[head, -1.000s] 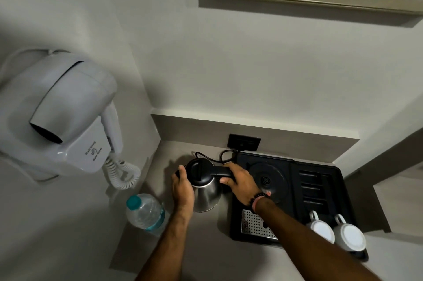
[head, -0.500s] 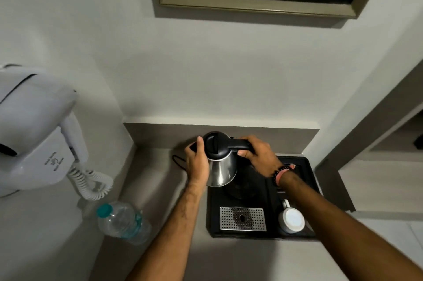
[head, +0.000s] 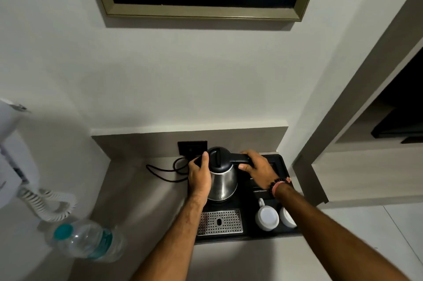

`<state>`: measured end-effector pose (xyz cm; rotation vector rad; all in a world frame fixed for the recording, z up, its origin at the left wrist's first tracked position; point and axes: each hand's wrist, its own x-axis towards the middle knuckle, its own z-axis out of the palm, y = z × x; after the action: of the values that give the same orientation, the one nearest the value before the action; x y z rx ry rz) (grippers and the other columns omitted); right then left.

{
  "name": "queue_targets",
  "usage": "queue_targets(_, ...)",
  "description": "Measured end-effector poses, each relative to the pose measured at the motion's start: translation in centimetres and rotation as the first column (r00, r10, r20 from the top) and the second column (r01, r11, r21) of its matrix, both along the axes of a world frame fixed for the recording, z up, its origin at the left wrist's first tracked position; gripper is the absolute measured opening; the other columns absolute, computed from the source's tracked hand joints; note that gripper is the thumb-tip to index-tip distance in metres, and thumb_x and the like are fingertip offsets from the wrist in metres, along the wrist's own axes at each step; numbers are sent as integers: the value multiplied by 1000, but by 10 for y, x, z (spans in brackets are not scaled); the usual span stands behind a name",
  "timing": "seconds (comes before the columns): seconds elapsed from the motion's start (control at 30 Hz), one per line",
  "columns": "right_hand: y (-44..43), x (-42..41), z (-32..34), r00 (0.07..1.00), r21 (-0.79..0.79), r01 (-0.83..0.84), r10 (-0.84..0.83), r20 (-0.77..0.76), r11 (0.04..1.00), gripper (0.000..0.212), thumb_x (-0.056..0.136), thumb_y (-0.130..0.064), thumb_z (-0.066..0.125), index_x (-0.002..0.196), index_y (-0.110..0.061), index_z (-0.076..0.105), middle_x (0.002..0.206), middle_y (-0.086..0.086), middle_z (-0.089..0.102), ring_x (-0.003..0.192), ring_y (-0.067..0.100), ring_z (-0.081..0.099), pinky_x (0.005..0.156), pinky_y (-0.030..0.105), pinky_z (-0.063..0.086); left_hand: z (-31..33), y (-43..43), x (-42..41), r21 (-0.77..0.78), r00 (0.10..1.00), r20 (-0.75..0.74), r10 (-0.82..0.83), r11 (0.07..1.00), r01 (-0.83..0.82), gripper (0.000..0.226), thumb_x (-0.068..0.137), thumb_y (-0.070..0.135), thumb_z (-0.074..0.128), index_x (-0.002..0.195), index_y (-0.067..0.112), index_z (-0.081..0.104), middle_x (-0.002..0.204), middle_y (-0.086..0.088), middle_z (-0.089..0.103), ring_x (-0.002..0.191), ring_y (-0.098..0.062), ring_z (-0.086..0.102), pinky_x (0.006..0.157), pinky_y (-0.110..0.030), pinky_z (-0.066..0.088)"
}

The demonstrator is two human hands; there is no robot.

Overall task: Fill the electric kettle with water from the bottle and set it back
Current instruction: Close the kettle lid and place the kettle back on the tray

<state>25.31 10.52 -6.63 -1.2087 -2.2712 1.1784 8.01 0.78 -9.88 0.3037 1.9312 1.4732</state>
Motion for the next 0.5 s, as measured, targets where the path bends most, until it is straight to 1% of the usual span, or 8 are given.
queue_targets(0.07,1,1,-3,1000,9,-1,1,-4,1000,35,90,-17,69,123,-14,59,114,7,63,107,25,59,99,45,47,-2,0,2,6,1000,-14,7,1000,-7,44,86,63,52,108,25,52,91,20,55,93,-13,55,80,-28,40)
queue_targets(0.13,2,1,-4,1000,13,-7,7,-6,1000,34,89,-17,70,122,-13,59,113,8,63,106,25,58,98,46,47,-3,1,4,13,1000,-23,12,1000,-12,41,87,61,53,107,26,51,90,22,54,94,-12,55,81,-28,39)
queue_targets(0.17,3,1,-5,1000,15,-10,11,-8,1000,34,89,-17,70,122,-13,59,112,8,63,105,25,58,98,46,47,-3,1,4,17,999,-32,16,1000,-16,41,88,61,53,108,26,50,91,21,55,94,-12,55,81,-28,39)
queue_targets(0.27,4,2,-5,1000,17,-21,21,-3,1000,36,90,-19,69,124,-14,59,114,8,63,107,26,58,100,48,46,-4,1,7,20,998,-56,32,999,-31,41,88,61,53,109,26,51,100,10,59,99,-15,57,84,-28,41)
queue_targets(0.37,0,4,-4,1000,13,-2,2,21,1000,40,91,-24,68,129,-15,57,118,9,63,111,27,58,101,47,46,-3,-1,8,26,997,-73,20,1000,-18,39,87,60,54,108,27,53,102,10,60,104,-16,58,84,-28,42)
queue_targets(0.43,-4,5,-3,998,34,4,-6,64,999,49,93,-31,65,138,-18,51,128,10,61,122,30,54,107,45,42,1,-4,7,22,998,-65,-4,1000,6,47,88,60,54,116,23,55,106,8,61,108,-18,58,85,-29,41)
queue_targets(0.5,-7,8,-2,989,109,15,-31,146,994,64,95,-41,61,150,-20,38,142,13,53,135,31,44,114,46,36,5,-6,6,6,996,-81,-30,1000,30,60,89,61,52,132,19,49,125,0,58,116,-19,54,89,-29,39)
